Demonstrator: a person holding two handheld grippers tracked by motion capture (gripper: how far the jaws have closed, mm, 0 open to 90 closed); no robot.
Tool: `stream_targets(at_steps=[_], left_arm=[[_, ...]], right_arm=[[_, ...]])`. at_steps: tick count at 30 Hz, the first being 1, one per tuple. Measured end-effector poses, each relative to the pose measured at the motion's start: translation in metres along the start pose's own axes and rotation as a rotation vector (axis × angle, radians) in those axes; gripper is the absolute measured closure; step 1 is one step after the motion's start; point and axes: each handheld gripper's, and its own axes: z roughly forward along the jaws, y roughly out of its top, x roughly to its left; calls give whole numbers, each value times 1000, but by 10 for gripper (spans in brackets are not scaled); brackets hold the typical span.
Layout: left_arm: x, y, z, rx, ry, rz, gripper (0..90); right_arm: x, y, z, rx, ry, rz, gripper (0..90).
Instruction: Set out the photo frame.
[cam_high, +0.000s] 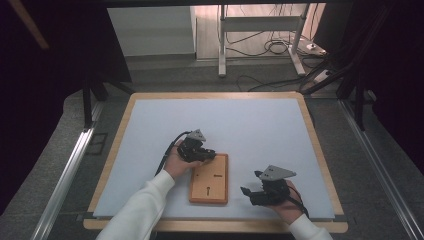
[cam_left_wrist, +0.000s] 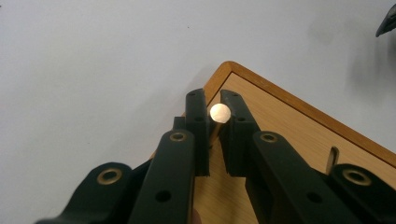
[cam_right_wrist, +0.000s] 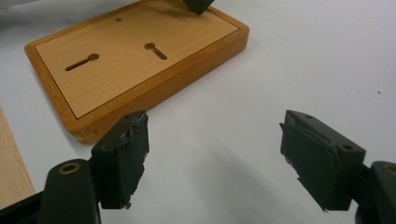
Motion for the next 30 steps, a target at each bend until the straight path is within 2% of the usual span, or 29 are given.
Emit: stream_targets(at_steps=[7,13,18,20,22,27,29,30], left_arm=[[2,0,0,-3,-18,-11,825],[5,2,0,8,-29,-18,828],[7,3,0,12,-44,-31,827],[9,3,0,16,-51,-35,827],[10,4,0,17,-59,-42,827],[12,4,0,16,-67,-49,828],[12,4,1,16,-71,-51,828],[12,4,0,17,-72,-52,828]], right_arm=[[6,2,-1,-4,-6,-29,219],[17,5,1,7,-8,-90,207],[24,8,4,8,1,-110,205],[27,9,6,13,0,-132,205],[37,11,10,23,-6,-184,184],[50,16,15,31,-15,-232,146],[62,20,20,44,-26,-284,126],[62,20,20,44,-26,-284,126]])
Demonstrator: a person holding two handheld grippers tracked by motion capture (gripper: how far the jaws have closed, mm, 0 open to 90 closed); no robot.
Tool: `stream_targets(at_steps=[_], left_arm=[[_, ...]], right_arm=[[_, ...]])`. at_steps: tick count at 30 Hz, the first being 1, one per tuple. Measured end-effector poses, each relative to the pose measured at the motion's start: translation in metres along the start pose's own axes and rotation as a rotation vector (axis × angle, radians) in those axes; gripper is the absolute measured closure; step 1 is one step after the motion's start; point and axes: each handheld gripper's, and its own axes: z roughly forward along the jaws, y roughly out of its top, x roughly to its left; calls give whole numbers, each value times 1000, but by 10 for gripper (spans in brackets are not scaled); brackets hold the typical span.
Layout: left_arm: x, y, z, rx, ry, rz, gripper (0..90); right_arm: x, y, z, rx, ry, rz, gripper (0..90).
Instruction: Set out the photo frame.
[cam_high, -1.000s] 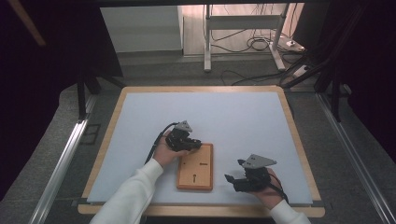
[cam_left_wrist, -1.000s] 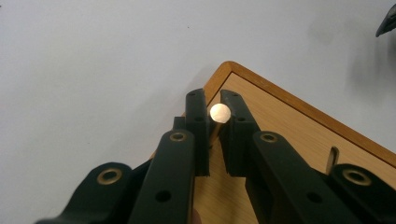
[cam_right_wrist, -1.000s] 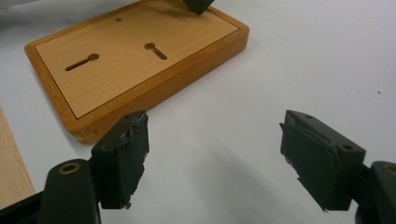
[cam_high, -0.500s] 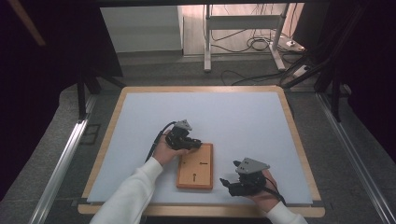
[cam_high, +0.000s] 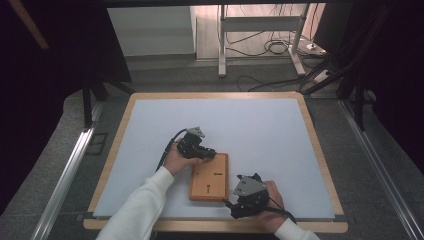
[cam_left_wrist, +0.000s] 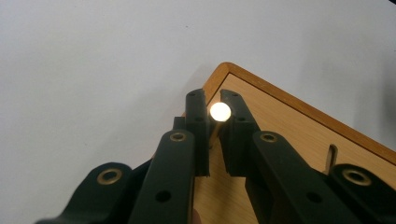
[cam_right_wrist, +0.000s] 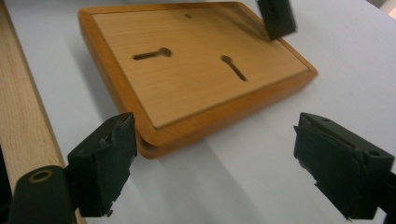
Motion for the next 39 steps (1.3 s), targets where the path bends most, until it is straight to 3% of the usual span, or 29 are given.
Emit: stream_targets(at_steps=[3,5,8,12,16,22,27,35,38,39], left_arm=[[1,0,0,1,-5,0,827],[1,0,0,4,-8,-3,827],[2,1,0,6,-13,-8,827],[4,1,0,7,-18,-5,826],[3,0,0,-8,-12,-14,832],[3,-1,0,-21,6,-12,836],[0,-2,1,-39,39,-7,835],[3,-4,0,-62,43,-20,787],[2,-3,0,-64,57,-36,673],[2,-3,-1,-67,70,-46,673]], right_arm=[[11,6,9,27,0,-63,115],[13,7,11,34,-3,-76,113],[22,11,23,70,-45,-139,112],[26,13,31,84,-78,-178,112],[32,17,39,83,-131,-237,143],[36,21,35,47,-187,-293,212],[36,24,30,27,-192,-317,286],[27,28,19,4,-197,-312,415],[25,30,16,-4,-205,-318,443],[25,31,15,-5,-206,-318,447]])
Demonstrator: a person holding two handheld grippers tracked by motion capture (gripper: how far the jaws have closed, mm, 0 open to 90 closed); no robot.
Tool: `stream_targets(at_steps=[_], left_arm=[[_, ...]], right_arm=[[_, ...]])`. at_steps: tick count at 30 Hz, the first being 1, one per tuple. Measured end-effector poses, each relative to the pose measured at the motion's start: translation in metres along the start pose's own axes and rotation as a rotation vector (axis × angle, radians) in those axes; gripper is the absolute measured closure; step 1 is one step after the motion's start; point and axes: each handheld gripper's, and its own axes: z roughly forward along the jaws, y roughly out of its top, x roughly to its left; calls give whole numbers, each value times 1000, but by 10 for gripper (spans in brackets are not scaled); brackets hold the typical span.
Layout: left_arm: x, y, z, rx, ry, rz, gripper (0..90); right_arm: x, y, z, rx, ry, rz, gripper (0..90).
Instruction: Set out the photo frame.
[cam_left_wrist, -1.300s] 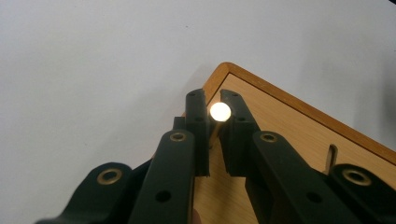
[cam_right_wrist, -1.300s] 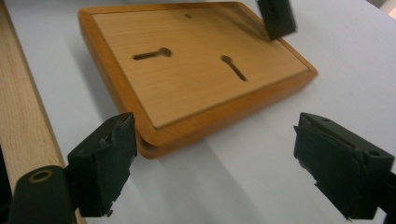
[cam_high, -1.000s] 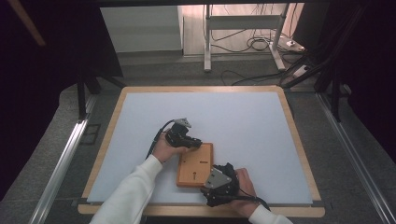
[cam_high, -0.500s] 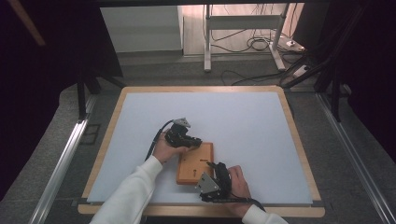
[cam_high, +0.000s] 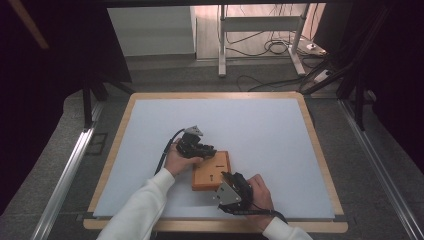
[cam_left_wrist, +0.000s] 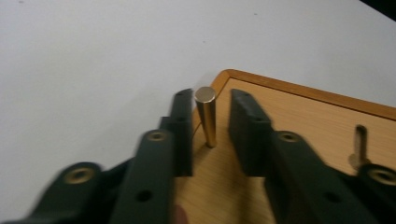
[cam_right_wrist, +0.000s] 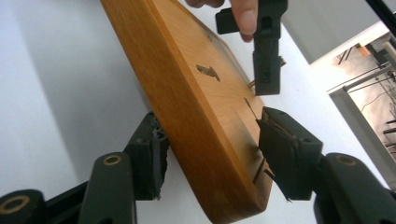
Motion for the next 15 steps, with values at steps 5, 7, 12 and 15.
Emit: stream_targets(at_steps=[5,7,12,15], left_arm=[[3,-3,-9,-8,58,-13,495],[4,-6,-15,-25,73,-22,425],[8,-21,-40,-60,130,-48,360],[10,-28,-53,-79,142,-62,349]], right_arm=[[-5,1,-2,-5,-4,1,459],[-5,1,-2,-3,-2,1,459],[-6,1,-2,-4,1,7,459],[-9,2,-2,-8,9,17,459]])
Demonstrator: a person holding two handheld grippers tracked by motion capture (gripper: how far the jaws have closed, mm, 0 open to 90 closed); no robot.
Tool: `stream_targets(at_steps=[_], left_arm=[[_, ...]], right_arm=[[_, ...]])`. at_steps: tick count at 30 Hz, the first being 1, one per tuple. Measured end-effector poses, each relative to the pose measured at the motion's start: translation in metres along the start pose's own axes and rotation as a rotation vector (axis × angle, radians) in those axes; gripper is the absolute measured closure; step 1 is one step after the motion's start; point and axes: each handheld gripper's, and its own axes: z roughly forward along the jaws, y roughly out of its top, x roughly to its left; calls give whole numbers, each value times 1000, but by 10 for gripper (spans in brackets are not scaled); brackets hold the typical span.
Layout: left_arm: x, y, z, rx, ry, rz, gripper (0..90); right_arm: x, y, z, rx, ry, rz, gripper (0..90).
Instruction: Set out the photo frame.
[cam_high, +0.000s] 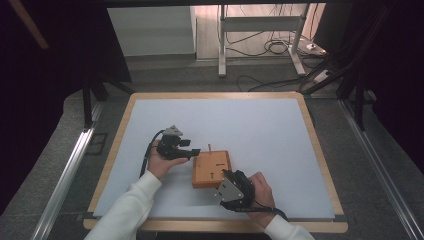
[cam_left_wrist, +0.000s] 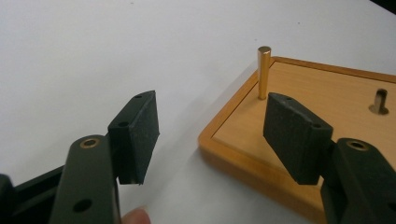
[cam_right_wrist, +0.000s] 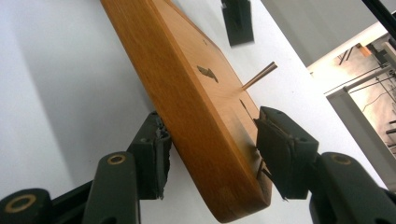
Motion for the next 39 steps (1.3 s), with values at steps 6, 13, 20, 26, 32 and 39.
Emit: stream_targets(at_steps=[6,13,20,26,32,39], left_arm=[[5,-14,-18,4,21,2,335],[7,-37,-31,25,59,24,332],[2,-52,-40,62,101,93,326],[-3,-55,-44,68,108,127,319],[0,-56,-45,66,106,119,317],[0,-57,-45,69,104,122,316]], right_arm=[[-5,2,0,-7,4,3,471],[-12,5,0,-15,6,12,491],[-17,8,-1,-11,17,16,497],[-29,13,1,-12,45,31,511],[-37,19,2,5,68,36,525],[-50,27,4,25,109,41,538]])
